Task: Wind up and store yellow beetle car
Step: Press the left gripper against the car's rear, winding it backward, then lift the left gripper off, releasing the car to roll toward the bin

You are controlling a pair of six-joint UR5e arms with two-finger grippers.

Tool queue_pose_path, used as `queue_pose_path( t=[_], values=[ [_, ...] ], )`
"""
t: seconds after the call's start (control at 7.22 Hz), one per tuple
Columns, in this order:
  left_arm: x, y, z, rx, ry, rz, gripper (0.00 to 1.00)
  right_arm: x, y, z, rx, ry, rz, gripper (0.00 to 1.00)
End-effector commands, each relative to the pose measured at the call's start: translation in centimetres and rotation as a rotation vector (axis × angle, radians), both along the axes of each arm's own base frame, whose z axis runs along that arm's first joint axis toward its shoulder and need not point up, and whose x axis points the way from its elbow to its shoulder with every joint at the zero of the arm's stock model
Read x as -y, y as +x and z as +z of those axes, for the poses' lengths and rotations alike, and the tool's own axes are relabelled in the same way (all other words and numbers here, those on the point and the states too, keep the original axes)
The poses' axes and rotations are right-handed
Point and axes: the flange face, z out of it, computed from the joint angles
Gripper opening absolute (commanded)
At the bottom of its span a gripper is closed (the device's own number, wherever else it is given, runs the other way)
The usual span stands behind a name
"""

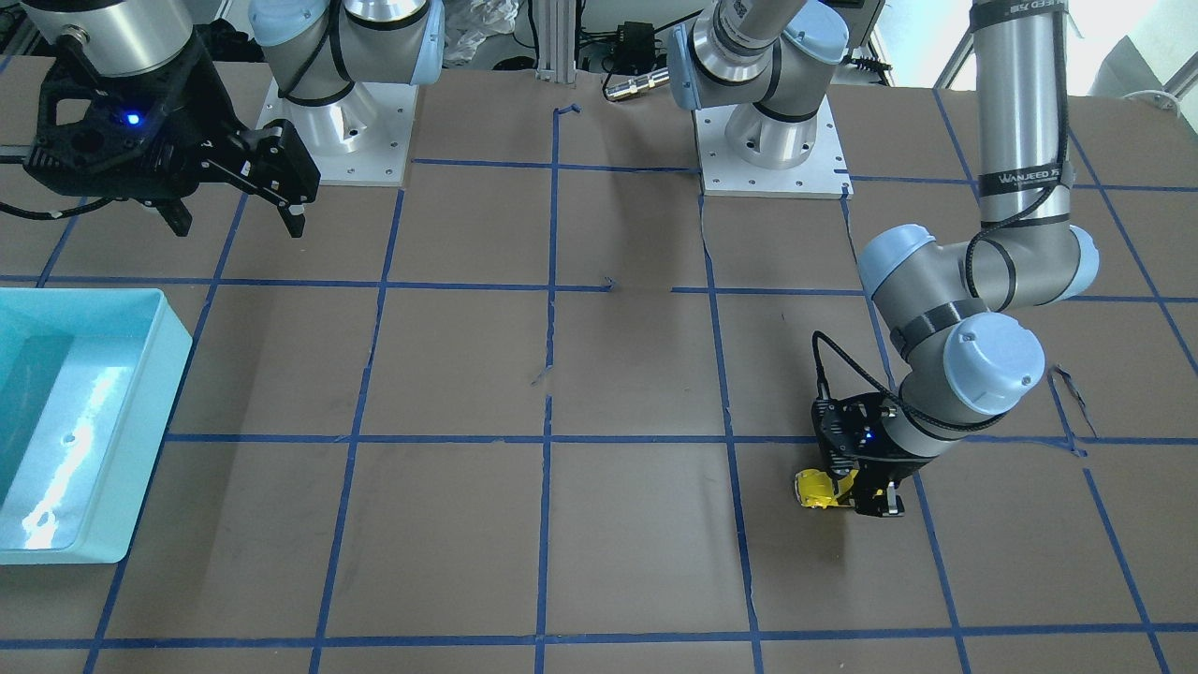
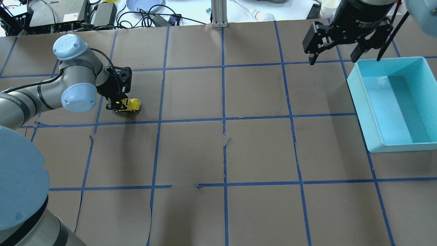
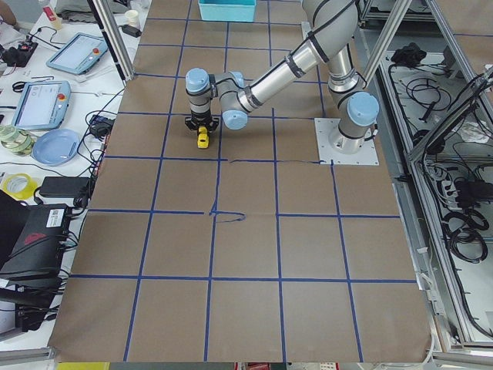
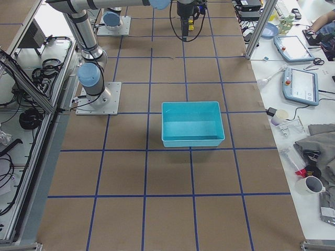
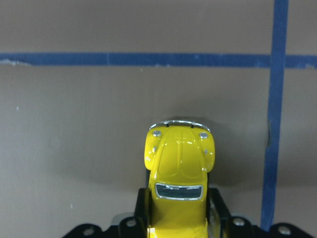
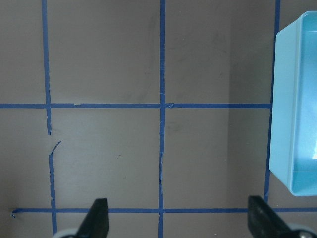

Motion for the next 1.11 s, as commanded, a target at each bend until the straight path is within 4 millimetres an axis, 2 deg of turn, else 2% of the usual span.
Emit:
queue_pose_path(
  t=[0.0,0.14,0.42,0.55,0.69,0.97],
  values=[
    [-0.6,3.1,-0.1,0.003,0.005,0.048,0.26,0.0,0.0,0.0,-0.002,0.002,0.0,1.0],
    [-1.0,4.8,-0.3,0.001,0.01,0.077,0.26,0.0,0.0,0.0,-0.002,0.002,-0.001,1.0],
    [-1.1,5.4,0.1,0.005,0.003,0.085,0.31,0.0,0.0,0.0,-0.002,0.002,0.0,1.0],
    [-1.1,5.5,0.0,0.007,0.0,0.088,0.81,0.0,0.0,0.0,-0.001,0.002,0.0,1.0],
    [-1.0,5.5,0.7,0.013,-0.014,0.086,1.0,0.0,0.0,0.0,0.001,0.0,-0.002,1.0],
    [-1.1,5.0,1.1,0.012,-0.021,0.08,1.0,0.0,0.0,0.0,0.002,0.0,-0.002,1.0]
  ],
)
